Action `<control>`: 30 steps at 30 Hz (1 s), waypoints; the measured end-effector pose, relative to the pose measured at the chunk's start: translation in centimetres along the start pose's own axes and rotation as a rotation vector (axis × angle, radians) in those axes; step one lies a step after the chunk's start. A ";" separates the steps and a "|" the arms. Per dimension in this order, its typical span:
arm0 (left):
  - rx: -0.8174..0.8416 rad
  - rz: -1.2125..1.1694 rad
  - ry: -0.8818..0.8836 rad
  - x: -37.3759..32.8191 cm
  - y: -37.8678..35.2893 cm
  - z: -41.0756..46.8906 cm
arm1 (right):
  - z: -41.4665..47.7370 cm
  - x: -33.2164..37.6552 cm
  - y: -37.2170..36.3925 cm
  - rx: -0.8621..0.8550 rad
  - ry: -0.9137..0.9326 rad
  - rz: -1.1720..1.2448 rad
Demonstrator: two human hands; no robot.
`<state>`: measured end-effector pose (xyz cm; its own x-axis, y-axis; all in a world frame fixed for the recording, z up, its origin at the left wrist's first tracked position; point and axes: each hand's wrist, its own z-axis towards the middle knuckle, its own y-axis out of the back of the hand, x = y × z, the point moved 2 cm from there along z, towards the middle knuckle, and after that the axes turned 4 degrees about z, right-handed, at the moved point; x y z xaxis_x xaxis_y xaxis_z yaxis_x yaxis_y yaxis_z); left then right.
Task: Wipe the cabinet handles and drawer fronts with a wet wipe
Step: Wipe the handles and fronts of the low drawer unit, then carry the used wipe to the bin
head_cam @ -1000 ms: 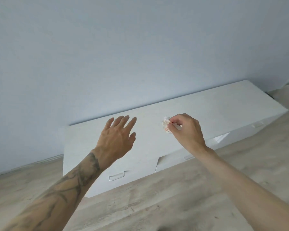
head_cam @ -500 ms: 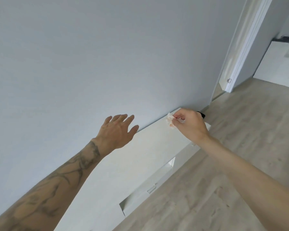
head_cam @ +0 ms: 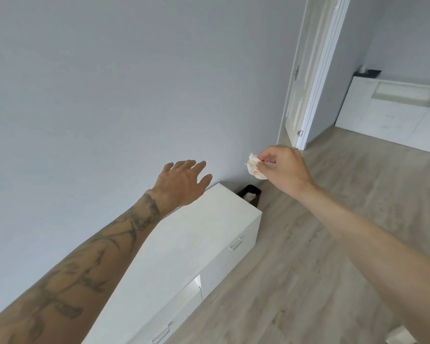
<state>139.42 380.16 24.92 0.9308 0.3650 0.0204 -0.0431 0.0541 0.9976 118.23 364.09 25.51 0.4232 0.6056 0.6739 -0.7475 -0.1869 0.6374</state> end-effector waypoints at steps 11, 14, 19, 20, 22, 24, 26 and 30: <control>-0.010 -0.048 -0.098 -15.2 -1.6 29.4 | 20.5 -20.1 10.6 -0.039 -0.042 -0.092; -0.012 -0.044 -0.115 -19.5 -1.1 37.4 | 26.3 -25.2 14.1 -0.062 -0.050 -0.111; -0.011 -0.030 -0.121 -26.7 -1.3 49.2 | 36.1 -34.3 18.3 -0.049 -0.053 -0.116; -0.012 -0.025 -0.114 -28.1 -1.6 51.4 | 38.2 -36.3 19.0 -0.042 -0.046 -0.113; -0.026 -0.009 -0.087 -30.6 -2.4 55.6 | 42.3 -40.4 19.9 -0.026 -0.020 -0.098; -0.025 -0.005 -0.042 -32.7 -3.4 59.3 | 46.5 -44.2 20.4 -0.007 0.000 -0.053; 0.001 -0.006 0.018 -34.3 -4.1 62.6 | 50.6 -47.5 20.6 0.041 0.011 -0.019; 0.038 -0.010 0.129 -36.4 -5.2 68.3 | 57.8 -52.0 20.1 0.133 0.054 0.011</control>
<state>130.60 303.10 23.52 0.8767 0.4810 0.0040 -0.0179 0.0242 0.9995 110.82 284.12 24.83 0.3845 0.6429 0.6624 -0.6762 -0.2923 0.6762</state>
